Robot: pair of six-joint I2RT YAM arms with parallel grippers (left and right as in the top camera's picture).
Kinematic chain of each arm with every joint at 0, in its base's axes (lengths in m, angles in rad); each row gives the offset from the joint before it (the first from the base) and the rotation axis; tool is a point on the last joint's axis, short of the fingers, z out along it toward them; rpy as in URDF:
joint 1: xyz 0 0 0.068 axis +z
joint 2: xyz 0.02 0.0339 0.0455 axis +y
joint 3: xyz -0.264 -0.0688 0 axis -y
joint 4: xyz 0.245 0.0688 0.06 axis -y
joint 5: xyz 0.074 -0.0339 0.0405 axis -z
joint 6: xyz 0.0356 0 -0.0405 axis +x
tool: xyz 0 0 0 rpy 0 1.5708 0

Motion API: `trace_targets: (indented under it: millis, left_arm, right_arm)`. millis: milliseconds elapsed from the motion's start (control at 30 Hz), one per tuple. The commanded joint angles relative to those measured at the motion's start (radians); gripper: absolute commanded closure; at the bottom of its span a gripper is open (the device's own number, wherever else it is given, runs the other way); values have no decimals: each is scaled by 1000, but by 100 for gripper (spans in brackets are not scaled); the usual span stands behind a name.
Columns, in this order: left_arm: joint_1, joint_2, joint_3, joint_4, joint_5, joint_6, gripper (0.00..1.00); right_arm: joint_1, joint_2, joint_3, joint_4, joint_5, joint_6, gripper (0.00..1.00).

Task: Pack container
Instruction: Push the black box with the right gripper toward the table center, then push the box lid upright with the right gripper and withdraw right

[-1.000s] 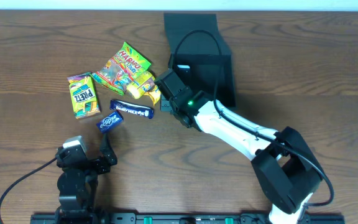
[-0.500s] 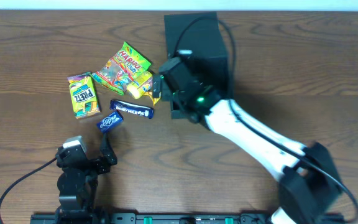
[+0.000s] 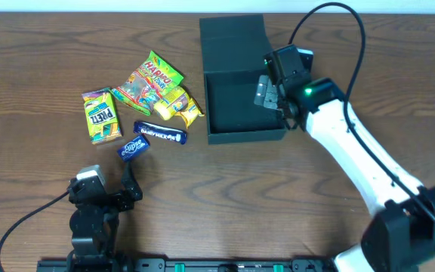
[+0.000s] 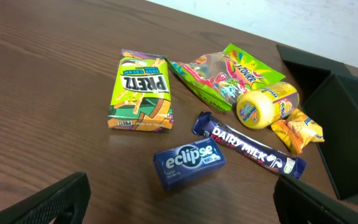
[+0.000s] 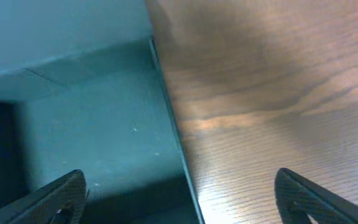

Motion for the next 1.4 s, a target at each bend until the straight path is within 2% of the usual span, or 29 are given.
trace_targets:
  millis: [0,33,67,100,133,367,500,600,1067,1133,1200,1267,1367]
  left_arm:
    - [-2,-6,-20,-4,3,0,5]
    - [-2,-6,-20,-4,3,0,5]
    - [-2,-6,-20,-4,3,0,5]
    - [-2,-6,-20,-4,3,0,5]
    - [-2,-6,-20,-4,3,0,5]
    - [-2,-6,-20,-4,3,0,5]
    - [-2,-6,-20,-4,3,0,5]
    - [-2,-6,-20,-4,3,0,5]
    - [-2,-6,-20,-4,3,0,5]
    - [-2,-6,-20,-4,3,0,5]
    - [-2,-6,-20,-4,3,0,5]
    - [-2,-6,-20,-4,3,0,5]
    - [-2,-6,-20,-4,3,0,5]
  right_arm:
    - [-10,58,3,-4,-52,-65,13]
    - [-10,75,3,-4,-52,-68,20]
    - [-9,102,3,-4,-53,-68,44]
    - [-8,118,3,-5,-52,-68,53]
    - [-8,135,3,-5,-52,-68,57]
    - [-19,206,3,-4,-54,-86,60]
    - [-21,220,2,-5,-66,-86,78]
    - [-21,220,2,-4,-114,-86,79]
    - [-21,220,2,-14,-211,-63,76]
    - [-21,220,2,-13,-208,-63,56]
    - [-21,220,3,-13,-207,-64,48]
    - [-22,212,14,-19,-197,-64,33]
    - [-22,174,62,-49,-188,-84,16]
